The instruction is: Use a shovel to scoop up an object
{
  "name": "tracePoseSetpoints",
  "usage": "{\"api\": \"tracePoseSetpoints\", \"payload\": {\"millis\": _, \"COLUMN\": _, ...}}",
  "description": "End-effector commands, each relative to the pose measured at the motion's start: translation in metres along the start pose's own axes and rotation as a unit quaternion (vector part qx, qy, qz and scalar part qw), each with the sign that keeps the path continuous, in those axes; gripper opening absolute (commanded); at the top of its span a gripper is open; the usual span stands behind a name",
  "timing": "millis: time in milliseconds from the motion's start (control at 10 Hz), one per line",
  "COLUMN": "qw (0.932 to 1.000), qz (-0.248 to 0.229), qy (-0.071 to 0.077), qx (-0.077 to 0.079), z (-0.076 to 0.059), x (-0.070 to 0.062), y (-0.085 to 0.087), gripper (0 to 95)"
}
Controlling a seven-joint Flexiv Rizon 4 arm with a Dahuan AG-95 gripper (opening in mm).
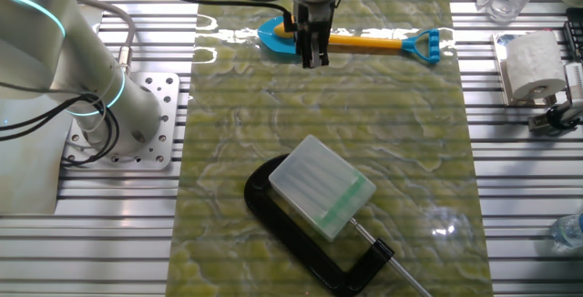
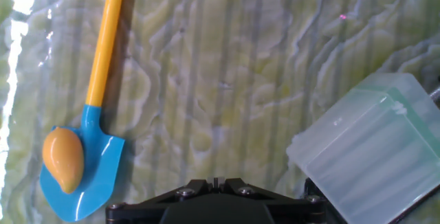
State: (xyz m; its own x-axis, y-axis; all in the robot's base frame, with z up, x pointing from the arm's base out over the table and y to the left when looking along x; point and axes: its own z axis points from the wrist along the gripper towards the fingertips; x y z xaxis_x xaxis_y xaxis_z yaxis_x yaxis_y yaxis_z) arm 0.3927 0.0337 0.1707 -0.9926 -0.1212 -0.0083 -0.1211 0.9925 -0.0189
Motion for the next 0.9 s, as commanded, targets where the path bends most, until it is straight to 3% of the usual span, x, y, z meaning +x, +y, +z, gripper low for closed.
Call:
{"api": "tracePoseSetpoints", "payload": {"millis": 100, "qw": 1.0, "qz": 0.006, "qy": -0.008, "qx": 0.0, "z": -0.001, "x": 0.0019, "y": -0.0006, "gripper": 0.0}}
{"api": "tracePoseSetpoints", "payload": {"millis": 300, "qw": 0.9997, "qz": 0.008, "qy": -0.023, "qx": 0.0, "z": -0.004, "x": -0.0023, "y": -0.001, "gripper": 0.0}}
{"api": "tracePoseSetpoints", "payload": {"millis": 600, "qw": 0.9994, "qz": 0.027, "qy": -0.022, "qx": -0.002, "z": -0.0047, "x": -0.0028, "y": -0.0015, "gripper": 0.0}}
{"api": "tracePoseSetpoints", "payload": {"millis": 900, "qw": 0.9991, "qz": 0.025, "qy": -0.034, "qx": 0.002, "z": -0.0055, "x": -0.0045, "y": -0.0014, "gripper": 0.0}}
